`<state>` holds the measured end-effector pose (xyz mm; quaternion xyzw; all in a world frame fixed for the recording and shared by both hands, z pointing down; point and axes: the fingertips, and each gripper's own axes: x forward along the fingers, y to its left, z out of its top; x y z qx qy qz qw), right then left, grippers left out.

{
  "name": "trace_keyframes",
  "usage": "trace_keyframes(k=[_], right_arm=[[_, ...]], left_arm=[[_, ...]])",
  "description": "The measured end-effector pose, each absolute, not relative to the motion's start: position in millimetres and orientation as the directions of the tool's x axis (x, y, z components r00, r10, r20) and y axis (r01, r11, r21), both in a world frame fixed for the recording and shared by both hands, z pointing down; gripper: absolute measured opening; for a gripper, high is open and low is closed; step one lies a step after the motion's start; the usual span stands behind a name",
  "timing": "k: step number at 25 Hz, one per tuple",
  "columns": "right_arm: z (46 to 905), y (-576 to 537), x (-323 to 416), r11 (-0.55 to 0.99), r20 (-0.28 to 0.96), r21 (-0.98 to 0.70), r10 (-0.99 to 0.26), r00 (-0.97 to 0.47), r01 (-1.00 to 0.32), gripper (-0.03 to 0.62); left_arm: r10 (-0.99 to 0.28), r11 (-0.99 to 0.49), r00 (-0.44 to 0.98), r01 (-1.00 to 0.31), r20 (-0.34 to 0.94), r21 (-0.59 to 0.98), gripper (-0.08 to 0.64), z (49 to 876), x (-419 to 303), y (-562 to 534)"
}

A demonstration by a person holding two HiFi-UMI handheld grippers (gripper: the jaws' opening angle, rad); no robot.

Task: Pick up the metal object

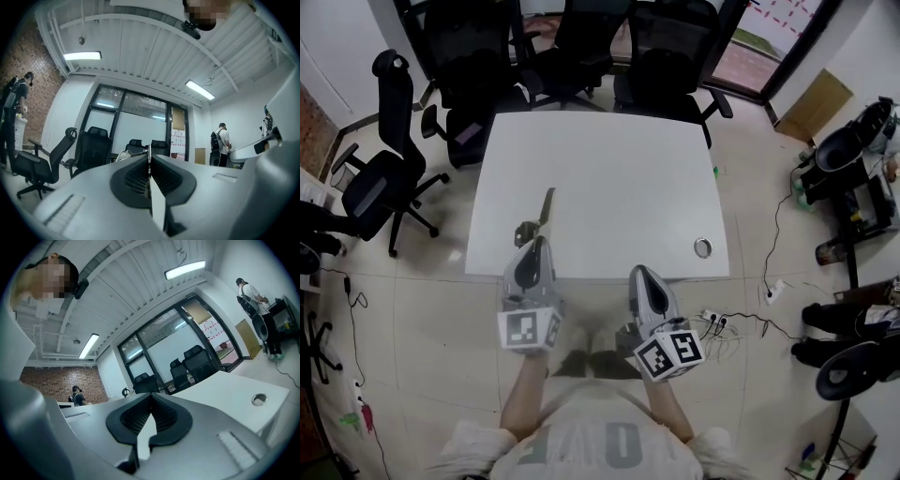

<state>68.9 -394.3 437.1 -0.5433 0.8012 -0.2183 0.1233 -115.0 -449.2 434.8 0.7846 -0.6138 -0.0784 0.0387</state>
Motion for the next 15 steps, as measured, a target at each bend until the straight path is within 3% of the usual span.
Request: trace_keyframes(k=[10, 15], right_arm=[[442.1, -332.6, 13.3, 0.463, -0.019, -0.478, -0.855, -0.519, -0.746, 0.011], [468.3, -250.5, 31.1, 0.403, 0.007, -0.495, -0.884, -0.467, -0.770, 0.011]], left_arm=[[-0.983, -0.167, 0.152, -0.973, -0.103, 0.157, 0.003, 448.4, -149.8, -365.7], [-0.972, -0.220, 0.203, -0.964, -0.118, 0.153, 0.003, 456.7, -131.3, -285.8]])
